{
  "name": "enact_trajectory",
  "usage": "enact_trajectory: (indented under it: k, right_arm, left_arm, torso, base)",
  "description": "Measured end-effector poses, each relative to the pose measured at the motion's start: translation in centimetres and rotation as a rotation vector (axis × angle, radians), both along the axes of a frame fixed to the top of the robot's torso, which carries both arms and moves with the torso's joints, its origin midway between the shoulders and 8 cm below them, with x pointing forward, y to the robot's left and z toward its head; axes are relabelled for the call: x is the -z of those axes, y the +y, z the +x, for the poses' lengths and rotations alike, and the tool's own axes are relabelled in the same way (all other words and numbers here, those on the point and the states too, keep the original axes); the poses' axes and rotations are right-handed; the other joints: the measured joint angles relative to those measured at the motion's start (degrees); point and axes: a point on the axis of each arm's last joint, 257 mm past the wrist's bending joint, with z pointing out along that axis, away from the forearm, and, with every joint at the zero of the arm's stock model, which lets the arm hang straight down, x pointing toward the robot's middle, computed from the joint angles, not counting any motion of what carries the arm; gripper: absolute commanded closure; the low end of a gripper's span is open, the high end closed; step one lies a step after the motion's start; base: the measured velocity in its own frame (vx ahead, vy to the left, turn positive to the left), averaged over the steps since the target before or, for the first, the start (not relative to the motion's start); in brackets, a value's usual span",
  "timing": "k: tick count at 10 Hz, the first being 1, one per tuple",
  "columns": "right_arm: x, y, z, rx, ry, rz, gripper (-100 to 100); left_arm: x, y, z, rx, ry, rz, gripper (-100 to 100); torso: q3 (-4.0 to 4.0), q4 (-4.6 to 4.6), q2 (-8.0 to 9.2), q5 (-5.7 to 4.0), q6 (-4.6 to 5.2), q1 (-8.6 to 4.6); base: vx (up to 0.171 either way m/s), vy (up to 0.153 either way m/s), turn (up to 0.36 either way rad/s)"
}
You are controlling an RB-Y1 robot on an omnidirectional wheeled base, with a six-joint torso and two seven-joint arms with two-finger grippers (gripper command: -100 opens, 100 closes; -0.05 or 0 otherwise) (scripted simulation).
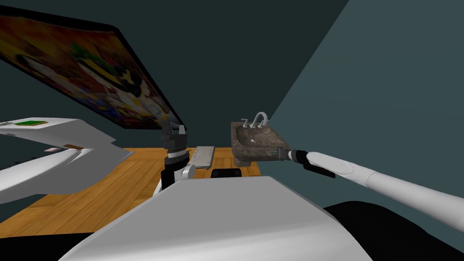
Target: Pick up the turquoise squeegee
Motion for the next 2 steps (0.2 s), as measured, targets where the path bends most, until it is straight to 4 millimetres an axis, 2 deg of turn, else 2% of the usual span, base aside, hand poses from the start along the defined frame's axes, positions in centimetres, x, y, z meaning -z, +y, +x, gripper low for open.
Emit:
enact_trajectory:
  k: [1,2]
  right_arm:
    - [-0.87,0.24,0.50,-0.005,-0.001,0.001,100]
    - [-1.01,0.28,0.59,-0.006,-0.001,0.001,0]
  left_arm:
    - [0.00,0.00,0.00,0.000,0.000,0.000,0]
    - [0.00,0.00,0.00,0.000,0.000,0.000,0]
  torso:
    - [0.09,0.04,0.13,0.02,-0.01,-0.01]
    - [0.05,0.02,0.08,-0.03,-0.02,0.00]
  base:
    - [-0.029,-0.008,-0.014]
    - [0.000,0.000,0.000]
